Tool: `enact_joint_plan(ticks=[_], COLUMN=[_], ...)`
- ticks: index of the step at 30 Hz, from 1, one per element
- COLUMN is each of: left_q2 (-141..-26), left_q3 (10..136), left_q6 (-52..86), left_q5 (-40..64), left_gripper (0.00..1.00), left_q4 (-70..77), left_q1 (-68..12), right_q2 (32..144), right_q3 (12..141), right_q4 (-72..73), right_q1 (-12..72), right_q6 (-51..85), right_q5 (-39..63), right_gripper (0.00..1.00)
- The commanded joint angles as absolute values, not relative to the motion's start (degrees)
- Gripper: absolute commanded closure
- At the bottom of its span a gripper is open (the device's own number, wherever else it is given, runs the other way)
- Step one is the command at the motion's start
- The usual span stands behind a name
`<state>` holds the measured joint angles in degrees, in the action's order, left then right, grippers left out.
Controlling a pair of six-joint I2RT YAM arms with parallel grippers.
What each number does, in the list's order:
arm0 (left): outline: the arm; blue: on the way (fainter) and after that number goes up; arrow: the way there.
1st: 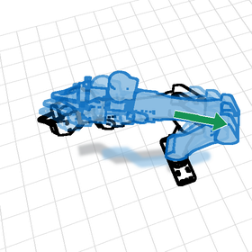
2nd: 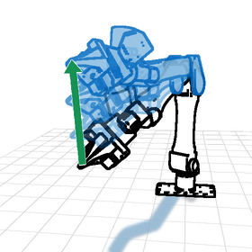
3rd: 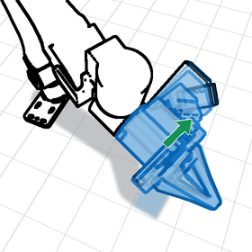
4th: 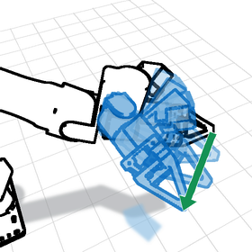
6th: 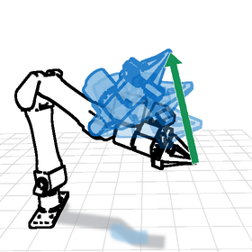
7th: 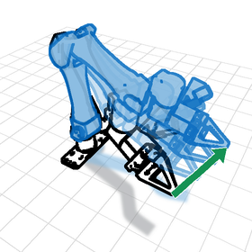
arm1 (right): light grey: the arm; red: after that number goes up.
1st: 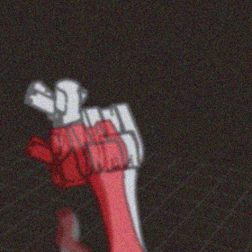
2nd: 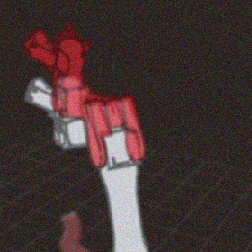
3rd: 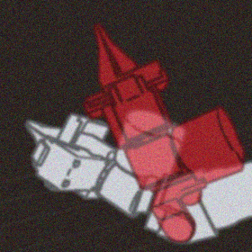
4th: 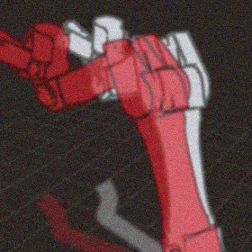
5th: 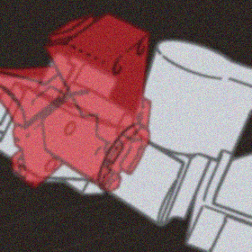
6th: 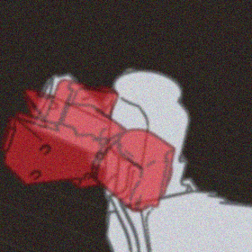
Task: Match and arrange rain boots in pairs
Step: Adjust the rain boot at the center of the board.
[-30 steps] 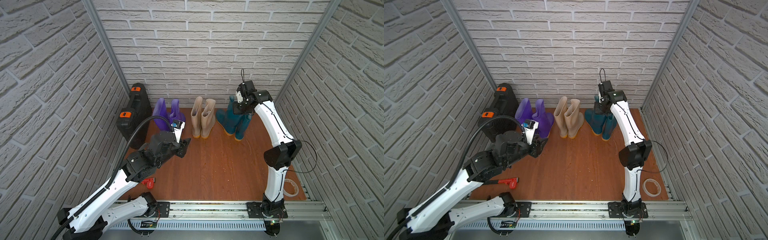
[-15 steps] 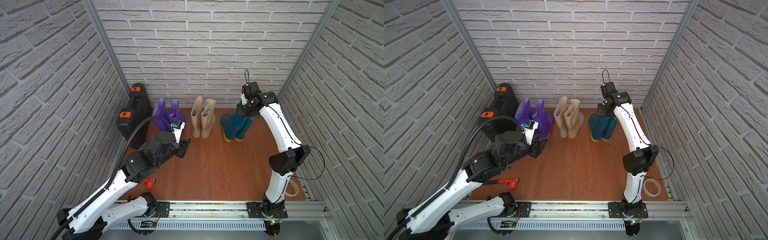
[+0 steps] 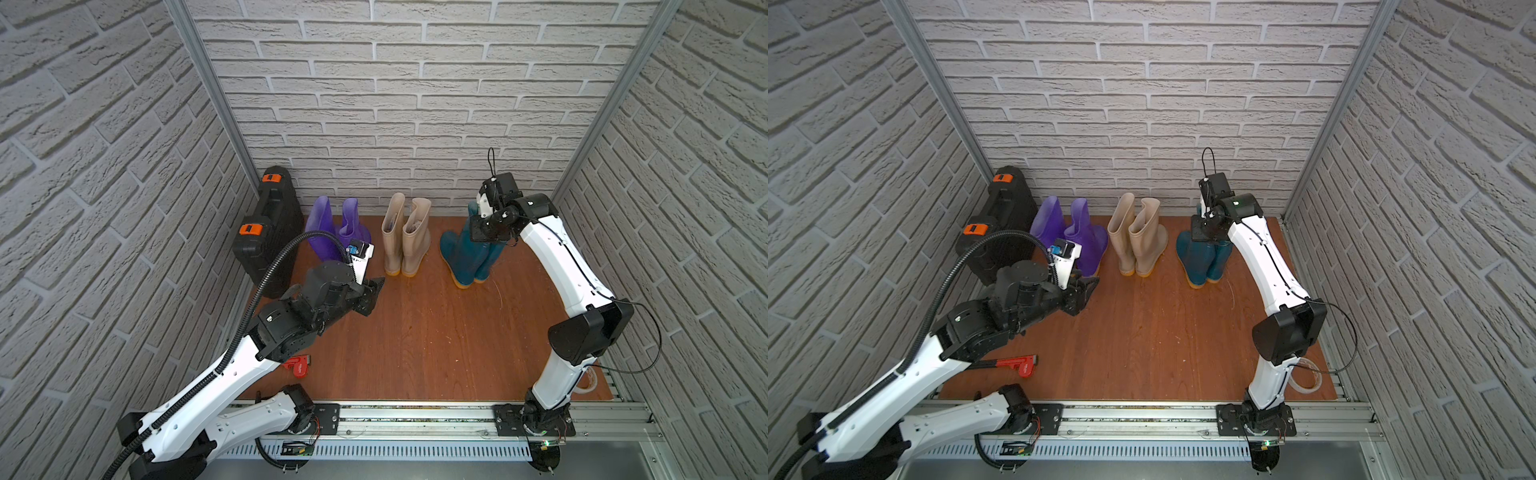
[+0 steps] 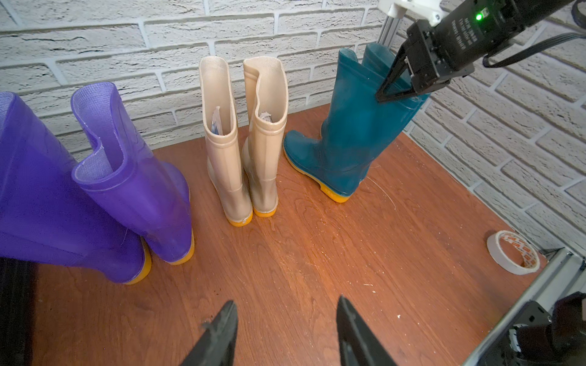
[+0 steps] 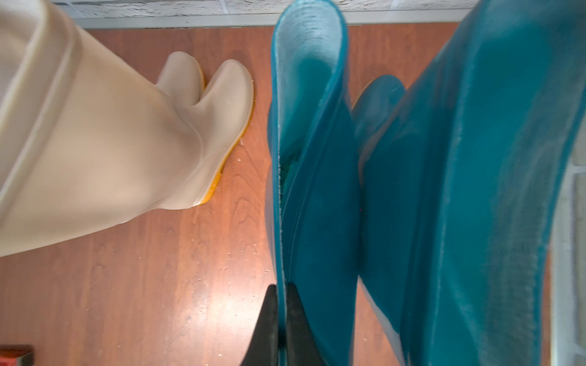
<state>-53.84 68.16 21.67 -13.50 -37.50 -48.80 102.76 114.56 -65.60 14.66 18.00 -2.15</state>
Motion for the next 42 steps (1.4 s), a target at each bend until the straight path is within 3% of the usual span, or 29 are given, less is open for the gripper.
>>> enact_joint_plan(ticks=[1,11,19,34,42], left_q2=[-53.88,-53.17,-54.04,-54.58,-54.85], left_q3=[68.28,67.68,68.11,68.63,69.10], left_q6=[21.58,21.97,21.37,21.27,21.27], left_q5=[-12.88,-13.02,-13.18,-13.34,-13.71], left_gripper=[0.49,0.49,0.47,0.45,0.45], left_q4=[-35.15,-35.10,-34.69,-34.45,-34.94], left_q1=[-48.50,-48.43,-48.48,-48.43,-48.43], right_q2=[100.56,103.01,101.39,96.86,99.85], right_q3=[114.10,116.13,116.24,119.99,124.74], right_q4=[-57.92,-58.70,-59.41,-63.27,-67.04], right_q1=[15.64,16.52,16.79,16.65,14.21], right_q6=[20.44,20.31,18.75,15.71,13.23], right_q5=[2.76,2.28,2.32,-2.71,-8.19], right_gripper=[0.94,0.93,0.65,0.54,0.48])
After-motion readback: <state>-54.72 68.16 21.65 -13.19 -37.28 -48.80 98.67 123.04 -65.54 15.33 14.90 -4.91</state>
